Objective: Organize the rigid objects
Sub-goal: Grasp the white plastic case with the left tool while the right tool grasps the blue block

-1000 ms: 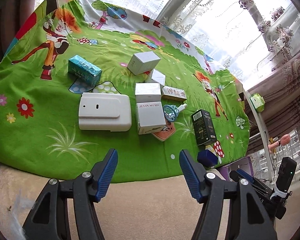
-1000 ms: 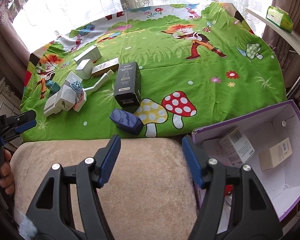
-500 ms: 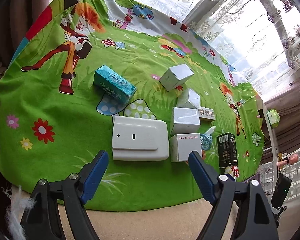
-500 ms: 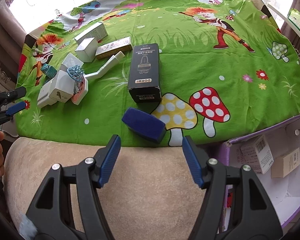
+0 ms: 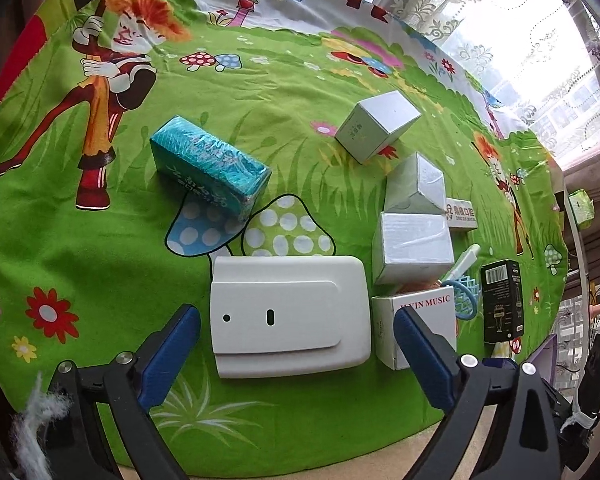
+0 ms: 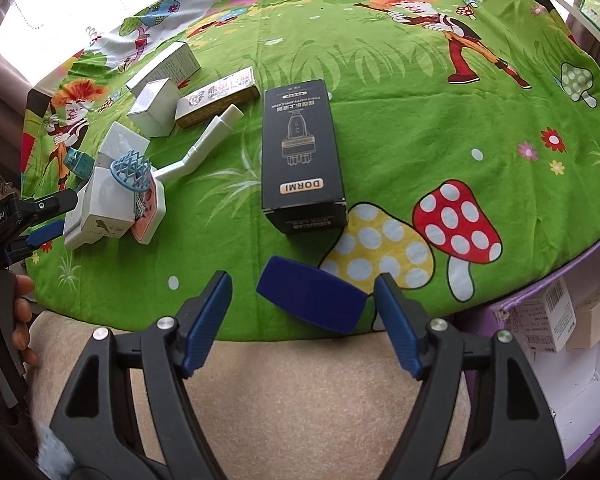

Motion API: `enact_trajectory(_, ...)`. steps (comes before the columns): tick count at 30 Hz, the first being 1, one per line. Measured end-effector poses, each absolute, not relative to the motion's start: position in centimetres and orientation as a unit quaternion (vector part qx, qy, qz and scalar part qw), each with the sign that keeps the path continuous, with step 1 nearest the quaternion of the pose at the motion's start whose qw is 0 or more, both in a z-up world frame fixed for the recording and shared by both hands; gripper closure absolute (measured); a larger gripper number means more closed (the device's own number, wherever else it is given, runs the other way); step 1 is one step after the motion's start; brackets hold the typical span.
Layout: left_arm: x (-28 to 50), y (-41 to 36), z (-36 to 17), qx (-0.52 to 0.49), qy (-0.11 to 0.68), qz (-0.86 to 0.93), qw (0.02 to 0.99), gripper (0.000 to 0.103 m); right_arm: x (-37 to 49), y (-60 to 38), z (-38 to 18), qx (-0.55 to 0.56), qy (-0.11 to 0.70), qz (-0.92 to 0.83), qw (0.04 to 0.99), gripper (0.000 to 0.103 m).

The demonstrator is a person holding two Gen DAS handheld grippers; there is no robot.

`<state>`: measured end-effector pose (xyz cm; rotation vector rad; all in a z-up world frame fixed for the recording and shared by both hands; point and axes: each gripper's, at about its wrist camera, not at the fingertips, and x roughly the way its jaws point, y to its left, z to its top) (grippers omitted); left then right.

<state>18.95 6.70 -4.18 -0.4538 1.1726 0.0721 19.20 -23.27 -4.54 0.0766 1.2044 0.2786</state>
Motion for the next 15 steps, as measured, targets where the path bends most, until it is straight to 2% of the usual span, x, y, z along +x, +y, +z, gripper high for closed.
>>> enact_trajectory(8,19.3,7.4,-4.8,-0.224,0.547,0.048,0.805,0.002,19.7,-23.5,-4.7,0.05,0.56,0.121,0.818,0.026)
enact_trajectory(15,19.7,6.0,-4.9,-0.176,0.559,0.061,0.808,0.002,19.7,-23.9,-4.7,0.06,0.557,0.116,0.82,0.024)
